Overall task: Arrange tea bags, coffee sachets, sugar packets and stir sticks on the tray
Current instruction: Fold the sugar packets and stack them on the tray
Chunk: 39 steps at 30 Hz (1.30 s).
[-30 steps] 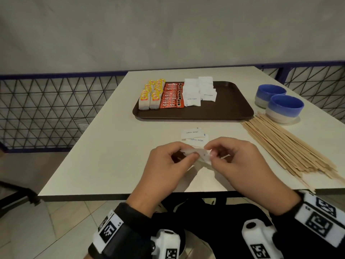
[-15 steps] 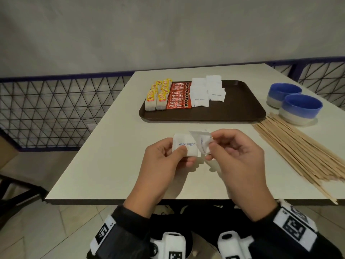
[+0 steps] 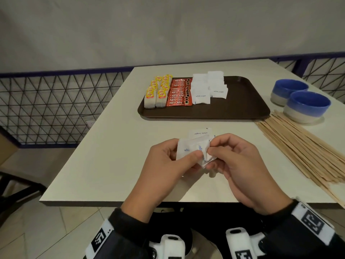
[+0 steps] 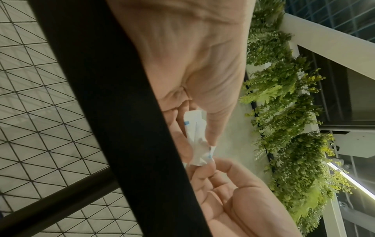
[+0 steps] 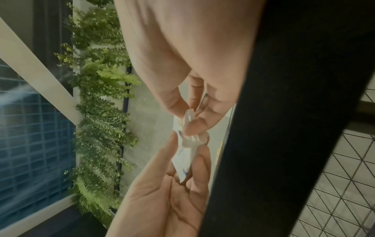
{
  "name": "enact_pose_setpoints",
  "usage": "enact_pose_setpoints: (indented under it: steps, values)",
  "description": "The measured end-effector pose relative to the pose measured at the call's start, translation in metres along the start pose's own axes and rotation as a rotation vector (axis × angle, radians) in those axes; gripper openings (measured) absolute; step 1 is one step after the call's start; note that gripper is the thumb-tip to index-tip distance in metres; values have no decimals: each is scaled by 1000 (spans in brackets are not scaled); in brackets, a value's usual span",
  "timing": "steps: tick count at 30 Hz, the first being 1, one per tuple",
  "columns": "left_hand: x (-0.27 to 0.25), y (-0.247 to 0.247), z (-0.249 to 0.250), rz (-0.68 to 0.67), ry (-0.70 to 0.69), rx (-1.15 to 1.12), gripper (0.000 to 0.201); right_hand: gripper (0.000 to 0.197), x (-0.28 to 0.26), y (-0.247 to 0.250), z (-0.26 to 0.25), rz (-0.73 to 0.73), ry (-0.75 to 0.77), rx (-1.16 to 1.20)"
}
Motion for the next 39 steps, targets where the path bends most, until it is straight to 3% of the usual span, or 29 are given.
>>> enact_pose_setpoints:
  steps: [3,8,12,15,19,23,27,30,33,36,39]
  values:
    - [-1,1,0,42,0,-12,11,10,-4,-5,-1,-40,43,5]
    - [-1,-2,-2,96,79,-256,16,34,-5,-4,4,22,91,-67]
    - [-1,-2,-2,122,110,-345,27,27,-13,14,-4,197,246,-2]
    - [-1,-3,0,99,116,-301,34,27,-25,10,-19,236,462,-212]
    - [-1,-4,0,30,117,-313,49,33,-30,-21,-18,133,565,-495]
    - [-1,-1,-2,-35,33,-218,29,25,-34,-38,-13,60,695,-759]
    - [-1,3,-3,-14,7,-248,26,21,-28,-25,-12,101,556,-597]
    - [-2,2,-2,-16,15,-266,28,30,-17,-13,-7,153,420,-487]
    - [-2,2,-2,-3,28,-281,27,31,-4,-12,5,42,253,-313]
    - [-3,1,3,-24,13,-228,25,23,-3,-12,7,3,234,-281]
    - [-4,-2,4,-60,8,-173,43,10,-4,-9,5,7,246,-251]
Point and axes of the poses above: each hand's wrist, its own x-axis towards the middle knuckle, its own y-axis out of the back of the hand, z = x × y, the point moved 7 cm from there along x, towards the middle knuckle, and after that the axes turned 7 degrees about -y, right-handed, at the moved point
